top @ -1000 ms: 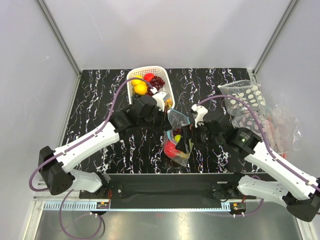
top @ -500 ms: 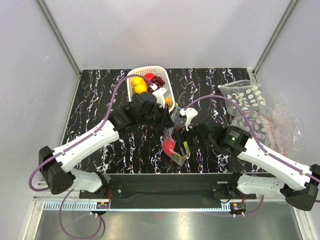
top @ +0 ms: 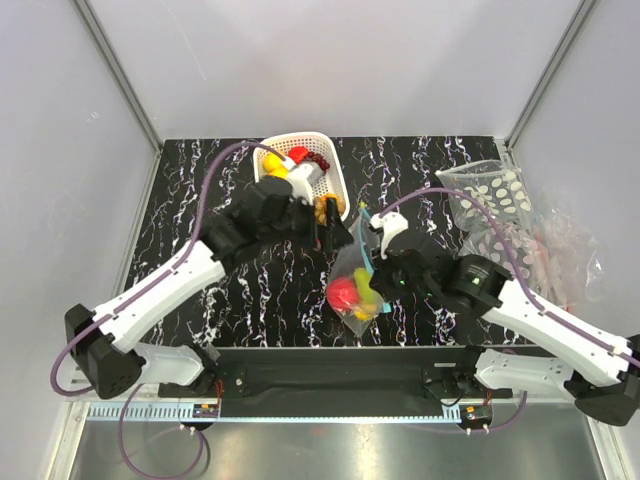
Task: Place the food in the zip-top bag and seal the zipper
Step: Adjust the zipper food storage bag at the center of the board.
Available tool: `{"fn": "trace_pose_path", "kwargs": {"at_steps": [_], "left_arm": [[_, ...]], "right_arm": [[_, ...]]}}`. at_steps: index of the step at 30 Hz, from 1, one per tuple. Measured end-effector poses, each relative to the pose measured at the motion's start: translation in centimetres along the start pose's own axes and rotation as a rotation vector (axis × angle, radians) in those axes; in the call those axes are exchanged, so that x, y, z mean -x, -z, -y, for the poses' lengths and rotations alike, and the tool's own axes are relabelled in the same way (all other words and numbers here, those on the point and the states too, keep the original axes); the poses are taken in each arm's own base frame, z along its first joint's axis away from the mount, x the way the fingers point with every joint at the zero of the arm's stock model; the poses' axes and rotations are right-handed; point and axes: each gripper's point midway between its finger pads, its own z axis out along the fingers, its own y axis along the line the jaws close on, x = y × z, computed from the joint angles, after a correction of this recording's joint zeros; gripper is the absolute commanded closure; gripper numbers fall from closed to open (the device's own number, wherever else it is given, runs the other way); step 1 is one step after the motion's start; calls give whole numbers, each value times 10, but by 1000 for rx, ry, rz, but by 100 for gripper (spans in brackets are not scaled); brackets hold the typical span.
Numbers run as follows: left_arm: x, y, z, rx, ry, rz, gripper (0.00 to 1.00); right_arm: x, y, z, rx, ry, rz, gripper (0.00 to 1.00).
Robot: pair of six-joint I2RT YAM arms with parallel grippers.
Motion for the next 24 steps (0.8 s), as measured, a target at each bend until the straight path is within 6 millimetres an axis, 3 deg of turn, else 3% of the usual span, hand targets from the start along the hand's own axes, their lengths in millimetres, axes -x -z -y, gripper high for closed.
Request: {"fn": "trace_pose_path", "kwargs": {"at_steps": [6, 10, 21, 24], "left_arm": [[45, 36, -43, 51, 50, 166, 1], [57, 36, -52, 1, 27, 228, 1], [47, 12, -33, -273, -322, 284, 1], [49, 5, -27, -339, -403, 302, 8]], "right_arm": [[-7, 25, 7, -2, -43, 13, 94], [-17, 32, 8, 11, -51, -7, 94], [-28, 52, 6, 77, -62, 12, 96], [-32, 51, 7, 69, -60, -6, 96]]}}
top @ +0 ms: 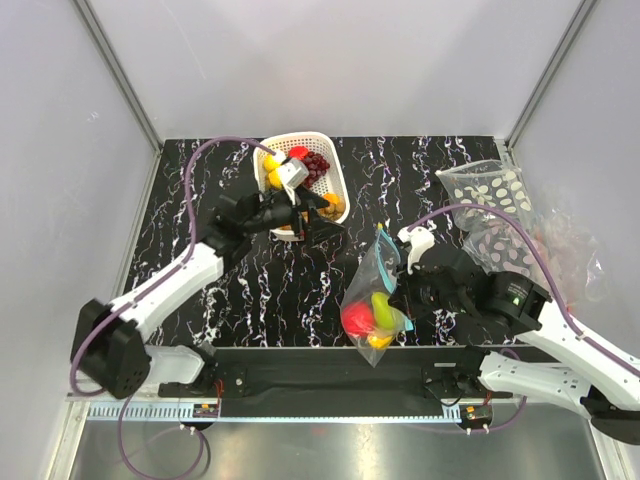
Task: Place the food in the zip-top bag and seal the zipper
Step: Adjust the zipper food storage bag at the center of the board.
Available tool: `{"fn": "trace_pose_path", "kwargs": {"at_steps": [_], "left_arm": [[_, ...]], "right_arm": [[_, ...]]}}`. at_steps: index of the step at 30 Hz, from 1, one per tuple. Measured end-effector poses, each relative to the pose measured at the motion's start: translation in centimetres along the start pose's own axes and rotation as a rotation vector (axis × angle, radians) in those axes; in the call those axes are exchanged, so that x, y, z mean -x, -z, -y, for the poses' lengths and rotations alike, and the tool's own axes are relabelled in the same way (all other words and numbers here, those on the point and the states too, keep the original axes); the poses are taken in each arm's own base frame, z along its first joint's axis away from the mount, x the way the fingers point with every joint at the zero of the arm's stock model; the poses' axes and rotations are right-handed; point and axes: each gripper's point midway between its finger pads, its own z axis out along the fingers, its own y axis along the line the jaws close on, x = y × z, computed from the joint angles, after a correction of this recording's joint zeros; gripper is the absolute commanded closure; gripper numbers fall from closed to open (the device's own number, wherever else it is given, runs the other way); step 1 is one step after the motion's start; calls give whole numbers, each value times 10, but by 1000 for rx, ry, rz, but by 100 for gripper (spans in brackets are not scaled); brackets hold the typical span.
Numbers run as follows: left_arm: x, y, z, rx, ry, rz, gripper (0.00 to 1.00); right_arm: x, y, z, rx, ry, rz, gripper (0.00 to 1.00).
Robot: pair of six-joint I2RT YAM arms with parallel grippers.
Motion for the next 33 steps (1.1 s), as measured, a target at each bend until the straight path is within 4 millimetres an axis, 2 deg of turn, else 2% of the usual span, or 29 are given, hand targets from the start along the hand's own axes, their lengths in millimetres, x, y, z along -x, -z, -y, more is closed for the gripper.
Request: {"fn": "trace_pose_path", "kwargs": {"at_steps": [5, 9, 12, 14, 17, 20, 25, 28, 33], "left_arm": [[-17, -34, -6, -159, -41, -60, 13], [-38, -57, -12, -281, -20, -123, 12], [-52, -59, -7, -353, -19, -153, 12], [-54, -59, 0, -403, -29, -159, 12], [-53, -60, 13, -496, -48, -162, 11], [-61, -61, 32, -585, -90, -173, 9], [-76, -82, 55, -674, -156, -224, 9], [-84, -93, 52, -689, -170, -236, 7], [-100, -98, 42, -677, -148, -259, 7]], "right_arm": [[-1, -2, 1, -6, 1, -10, 97], [-1, -2, 1, -6, 1, -10, 98], [-2, -1, 1, -6, 1, -11, 98], [-2, 0, 1, -5, 1, -9, 98], [-1, 1, 1, -3, 0, -3, 98], [-1, 1, 2, -9, 0, -1, 98], [-1, 1, 2, -10, 0, -1, 98], [-1, 2, 3, -11, 0, 0, 98], [-2, 2, 3, -13, 0, -1, 98]]}}
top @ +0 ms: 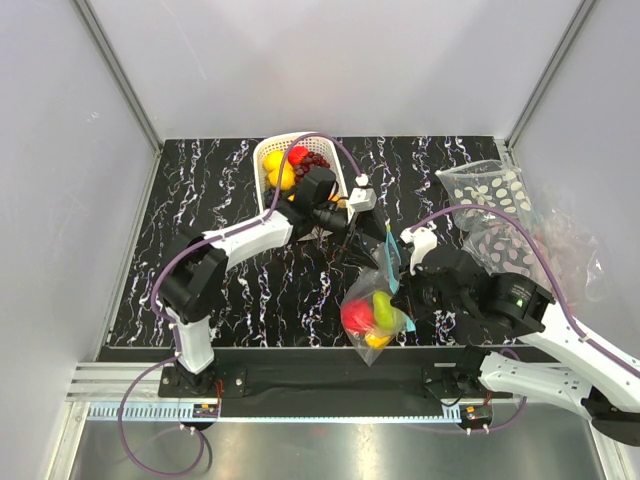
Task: Place the food in the zip-top bag and seal the zipper
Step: Adjust the zipper food storage bag at the center of the board.
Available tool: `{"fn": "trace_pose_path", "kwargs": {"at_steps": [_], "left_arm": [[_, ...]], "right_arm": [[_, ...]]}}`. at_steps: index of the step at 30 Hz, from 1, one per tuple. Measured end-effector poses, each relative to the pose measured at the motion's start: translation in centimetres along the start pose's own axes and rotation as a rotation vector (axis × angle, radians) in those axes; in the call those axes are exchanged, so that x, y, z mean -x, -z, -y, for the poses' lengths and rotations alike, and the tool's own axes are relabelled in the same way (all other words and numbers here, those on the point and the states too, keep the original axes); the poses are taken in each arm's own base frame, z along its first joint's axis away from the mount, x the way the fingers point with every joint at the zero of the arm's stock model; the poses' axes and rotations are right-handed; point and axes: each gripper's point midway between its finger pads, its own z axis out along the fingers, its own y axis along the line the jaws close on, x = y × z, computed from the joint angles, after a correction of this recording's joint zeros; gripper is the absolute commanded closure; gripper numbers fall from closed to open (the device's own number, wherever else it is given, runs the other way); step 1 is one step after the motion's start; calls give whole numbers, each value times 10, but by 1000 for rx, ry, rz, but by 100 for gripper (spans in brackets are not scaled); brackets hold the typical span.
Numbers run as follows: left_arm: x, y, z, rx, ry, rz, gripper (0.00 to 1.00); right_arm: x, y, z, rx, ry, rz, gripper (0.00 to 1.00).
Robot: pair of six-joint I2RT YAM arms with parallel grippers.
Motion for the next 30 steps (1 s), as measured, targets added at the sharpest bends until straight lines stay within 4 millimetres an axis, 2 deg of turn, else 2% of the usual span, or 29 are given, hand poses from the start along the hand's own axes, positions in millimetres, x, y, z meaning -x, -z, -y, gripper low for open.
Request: {"fn": "trace_pose_path", "kwargs": {"at_steps": [8, 14, 20, 24, 28, 29, 30], "left_arm": [[-9, 13, -13, 50, 4, 7, 8], [2, 27, -26, 48, -24, 20, 6], [5, 23, -16, -38, -64, 23, 2], [8, 16, -22, -79, -75, 27, 4], [2, 8, -20, -109, -61, 22, 17], [1, 6, -17, -120, -56, 20, 37], [0, 3, -14, -129, -49, 17, 49]], "right_arm": [[-1, 2, 0, 1, -1, 1, 98], [-1, 2, 0, 2, 0, 1, 98], [-1, 2, 0, 2, 0, 0, 98], [-1, 2, 0, 2, 0, 0, 98], [-1, 2, 0, 3, 0, 0, 97], [-1, 2, 0, 2, 0, 0, 97], [-1, 2, 0, 2, 0, 0, 98]]}}
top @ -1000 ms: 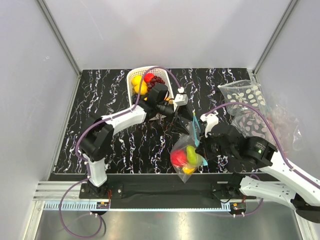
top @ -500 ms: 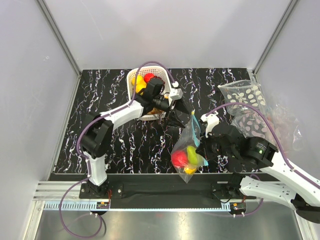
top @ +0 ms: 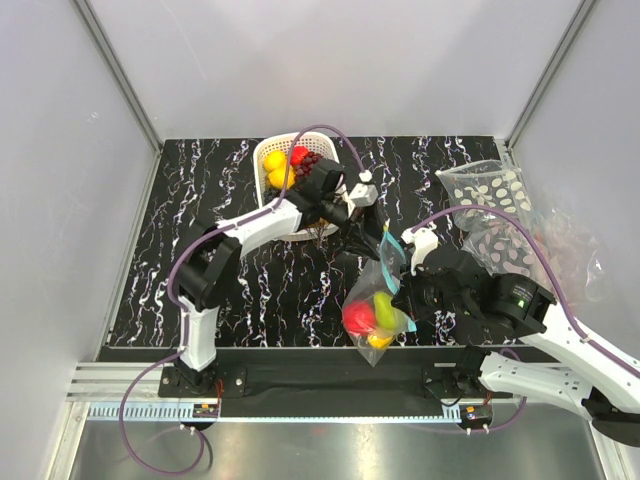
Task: Place the food in the zip-top bag and seal the zipper
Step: Adjust the zipper food storage bag at the center of the board.
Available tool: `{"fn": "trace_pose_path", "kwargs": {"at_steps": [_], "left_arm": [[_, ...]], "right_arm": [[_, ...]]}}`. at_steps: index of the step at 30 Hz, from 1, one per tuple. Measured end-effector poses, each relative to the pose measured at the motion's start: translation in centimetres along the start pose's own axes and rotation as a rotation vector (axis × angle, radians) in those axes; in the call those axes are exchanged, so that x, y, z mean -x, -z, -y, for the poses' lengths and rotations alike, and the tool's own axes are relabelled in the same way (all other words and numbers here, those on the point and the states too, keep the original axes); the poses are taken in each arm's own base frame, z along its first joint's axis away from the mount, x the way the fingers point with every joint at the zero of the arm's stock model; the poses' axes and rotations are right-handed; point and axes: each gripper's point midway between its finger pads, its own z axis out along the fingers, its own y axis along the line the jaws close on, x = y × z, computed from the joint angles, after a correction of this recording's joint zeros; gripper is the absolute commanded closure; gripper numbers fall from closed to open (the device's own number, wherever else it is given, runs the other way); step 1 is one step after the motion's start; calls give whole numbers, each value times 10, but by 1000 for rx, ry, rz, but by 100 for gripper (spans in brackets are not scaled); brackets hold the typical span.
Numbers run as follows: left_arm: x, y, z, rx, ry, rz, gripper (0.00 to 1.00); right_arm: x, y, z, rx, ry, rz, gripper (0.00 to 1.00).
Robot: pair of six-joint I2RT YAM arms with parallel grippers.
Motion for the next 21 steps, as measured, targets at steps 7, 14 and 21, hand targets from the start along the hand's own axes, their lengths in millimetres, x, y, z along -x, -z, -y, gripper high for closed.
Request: {"fn": "trace_pose_path", "kwargs": {"at_steps": [7, 14, 21], "left_arm": [[-2, -14, 11, -45, -16, -9, 100], [-11, 5, 13, 74, 21, -63, 100], [-2, 44, 21, 354, 44, -79, 100]], "right_arm": [[0, -2, 1, -8, -3, -5, 99], [1, -3, 10, -73, -11, -16, 100], [12, -5, 35, -257, -29, 0, 100]]}}
